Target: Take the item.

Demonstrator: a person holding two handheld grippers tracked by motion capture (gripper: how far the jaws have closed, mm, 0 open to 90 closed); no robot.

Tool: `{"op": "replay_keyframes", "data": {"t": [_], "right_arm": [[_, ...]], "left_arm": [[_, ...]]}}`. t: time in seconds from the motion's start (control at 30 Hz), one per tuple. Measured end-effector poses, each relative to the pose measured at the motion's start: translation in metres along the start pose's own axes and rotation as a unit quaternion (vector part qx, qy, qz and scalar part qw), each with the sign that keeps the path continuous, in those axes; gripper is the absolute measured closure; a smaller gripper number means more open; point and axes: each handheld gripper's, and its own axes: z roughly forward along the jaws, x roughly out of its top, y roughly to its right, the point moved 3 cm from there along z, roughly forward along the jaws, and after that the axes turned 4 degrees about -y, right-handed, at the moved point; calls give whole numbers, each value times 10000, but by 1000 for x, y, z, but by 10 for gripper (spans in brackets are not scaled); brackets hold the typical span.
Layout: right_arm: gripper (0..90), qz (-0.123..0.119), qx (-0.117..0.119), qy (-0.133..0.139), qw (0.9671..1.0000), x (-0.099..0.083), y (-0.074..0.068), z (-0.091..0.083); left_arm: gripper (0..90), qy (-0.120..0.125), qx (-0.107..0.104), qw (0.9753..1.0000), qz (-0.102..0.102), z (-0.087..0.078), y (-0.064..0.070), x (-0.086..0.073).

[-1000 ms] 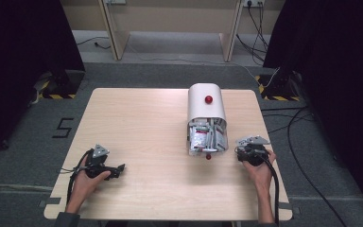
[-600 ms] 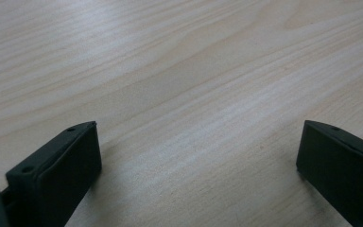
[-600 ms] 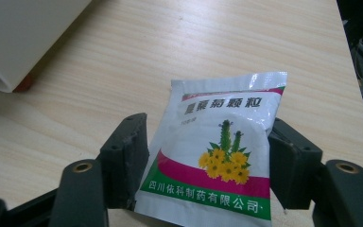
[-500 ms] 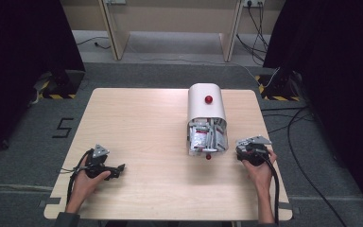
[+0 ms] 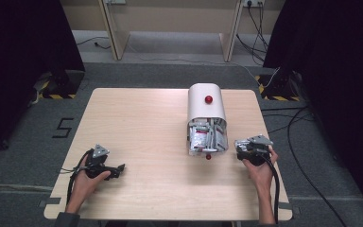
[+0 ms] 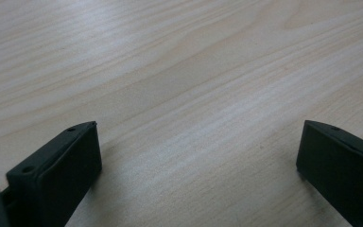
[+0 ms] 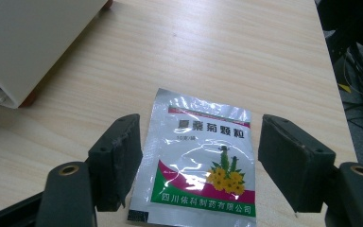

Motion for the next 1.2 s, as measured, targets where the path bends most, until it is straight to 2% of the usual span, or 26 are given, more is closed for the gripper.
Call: {"op": "replay_keyframes", "data": {"t": [0.23, 0.4, 0.7, 1.0, 1.13, 1.2], "right_arm": [[309, -19, 86, 8, 10000, 1, -2, -3], [308, 61, 284, 100, 9995, 3, -8, -11], [294, 58, 406, 191, 9990, 2, -11, -21], [243, 89, 587, 183, 9981, -10, -16, -37], [246, 187, 784, 368, 9961, -9, -20, -48], [243, 151, 793, 404, 9959, -7, -24, -51]], "left_arm": [[0, -1, -2, 10000, -1, 0, 0, 0], [0, -2, -3, 10000, 0, 0, 0, 0], [0, 7, -7, 10000, -5, 0, 0, 0], [0, 1, -9, 10000, 1, 0, 0, 0], [0, -2, -27, 10000, -6, 0, 0, 0], [0, -9, -31, 10000, -10, 0, 0, 0]]}}
